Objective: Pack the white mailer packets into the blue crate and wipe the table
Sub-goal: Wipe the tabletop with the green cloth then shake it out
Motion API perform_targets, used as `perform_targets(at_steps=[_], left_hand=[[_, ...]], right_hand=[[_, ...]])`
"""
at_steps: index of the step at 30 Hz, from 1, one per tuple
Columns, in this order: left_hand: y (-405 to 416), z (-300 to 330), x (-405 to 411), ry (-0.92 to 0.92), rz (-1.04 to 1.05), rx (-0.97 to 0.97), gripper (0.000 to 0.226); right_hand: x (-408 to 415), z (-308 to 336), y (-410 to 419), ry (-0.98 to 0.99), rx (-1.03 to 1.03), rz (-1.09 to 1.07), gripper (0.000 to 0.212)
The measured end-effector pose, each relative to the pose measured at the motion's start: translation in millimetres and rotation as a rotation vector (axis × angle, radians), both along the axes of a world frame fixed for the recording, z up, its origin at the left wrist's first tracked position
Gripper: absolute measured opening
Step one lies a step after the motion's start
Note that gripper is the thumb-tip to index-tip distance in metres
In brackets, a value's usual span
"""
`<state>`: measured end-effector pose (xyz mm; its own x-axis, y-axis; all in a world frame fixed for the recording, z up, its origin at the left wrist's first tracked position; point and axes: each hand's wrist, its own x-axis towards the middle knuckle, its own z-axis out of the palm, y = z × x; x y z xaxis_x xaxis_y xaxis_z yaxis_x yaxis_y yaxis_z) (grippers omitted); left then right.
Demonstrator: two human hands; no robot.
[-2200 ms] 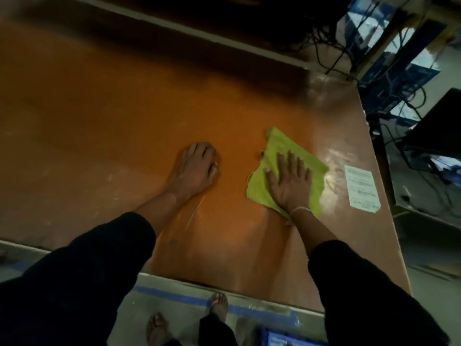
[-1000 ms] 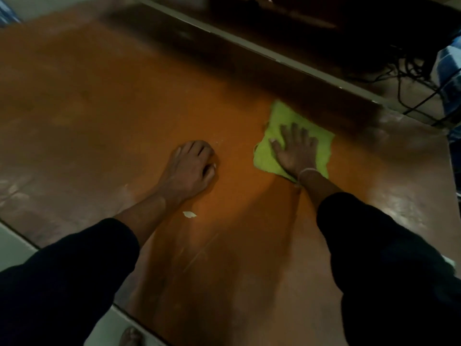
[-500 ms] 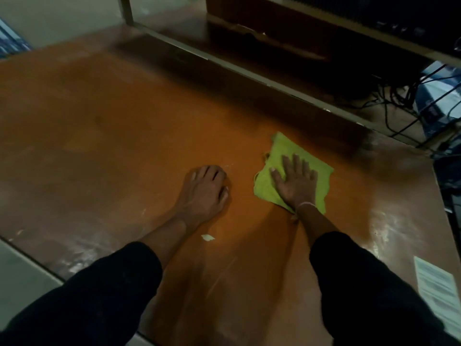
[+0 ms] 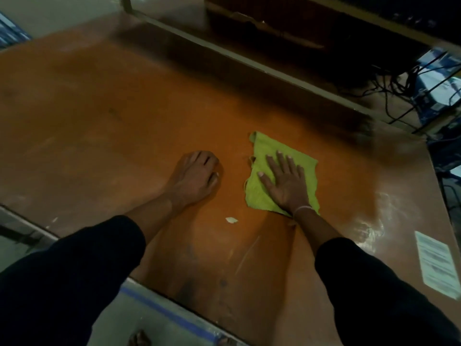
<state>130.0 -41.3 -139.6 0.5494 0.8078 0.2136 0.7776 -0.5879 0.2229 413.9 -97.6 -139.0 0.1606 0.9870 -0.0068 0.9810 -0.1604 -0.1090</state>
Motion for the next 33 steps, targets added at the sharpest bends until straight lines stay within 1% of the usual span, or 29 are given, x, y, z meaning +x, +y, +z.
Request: perform_targets(at_steps=[2,3,4,6,7,8,11,12,15,16,17,19,20,21,24,25,26,29,30,31,33], left_hand=[[4,-1,-19,0.018,0.007,0.003,0.045],[6,-1,-28,0.025,0.012,0.007,0.044],[8,0,-36,0.033,0.018,0.006,0.044],[9,1,-47,0.051,0.027,0.003,0.047],[9,2,-51,0.055,0.028,0.0,0.049],[8,2,-54,0.052,0.028,-0.002,0.048],[4,-1,-58,0.021,0.027,0.022,0.042],[3,-2,-58,0.008,0.034,0.025,0.04],[3,-3,-58,-0.018,0.043,0.023,0.039],[3,-3,-58,-0.018,0.045,0.019,0.039],[3,-2,-59,-0.018,0.046,0.015,0.039],[2,-2,-59,-0.03,0.043,0.007,0.038],[2,-2,-58,-0.03,0.043,0.007,0.038],[1,-2,-59,-0.023,0.043,0.01,0.038],[2,0,-60,-0.014,0.043,-0.001,0.038],[1,1,-60,-0.015,0.041,-0.013,0.038],[0,2,-60,-0.019,0.04,-0.024,0.038],[-3,4,-60,-0.015,0.042,-0.025,0.037],[-3,5,-60,-0.01,0.044,-0.02,0.037],[-3,5,-60,-0.007,0.046,-0.018,0.036],[-3,6,-59,-0.007,0.048,-0.019,0.036]], right_hand=[[-6,1,-4,0.026,-0.02,-0.245,0.081],[-17,2,-7,0.044,-0.033,-0.301,0.082],[-32,2,-13,0.04,-0.032,-0.253,0.081],[-57,1,-30,0.017,0.009,-0.004,0.076],[-63,1,-40,0.019,0.02,0.069,0.074],[-64,1,-48,0.019,0.018,0.058,0.074],[-71,1,-66,0.062,-0.018,-0.248,0.081],[-81,1,-73,0.052,-0.025,-0.236,0.08],[-107,0,-100,0.0,0.017,0.081,0.071],[-107,0,-108,-0.006,0.024,0.115,0.069],[-106,0,-113,-0.012,0.023,0.069,0.07],[-108,1,-119,0.018,0.006,-0.153,0.074],[-117,2,-123,0.021,-0.002,-0.206,0.075],[-130,3,-130,0.006,-0.004,-0.167,0.075],[-159,7,-158,-0.031,0.018,0.165,0.072],[-160,9,-166,-0.042,0.017,0.202,0.072],[-158,10,-171,-0.052,0.018,0.168,0.072],[-167,10,-181,-0.025,-0.009,-0.147,0.075],[-178,10,-185,-0.008,-0.013,-0.177,0.076],[-189,11,-191,-0.001,-0.015,-0.127,0.077],[-201,14,-203,-0.017,-0.021,0.101,0.074]])
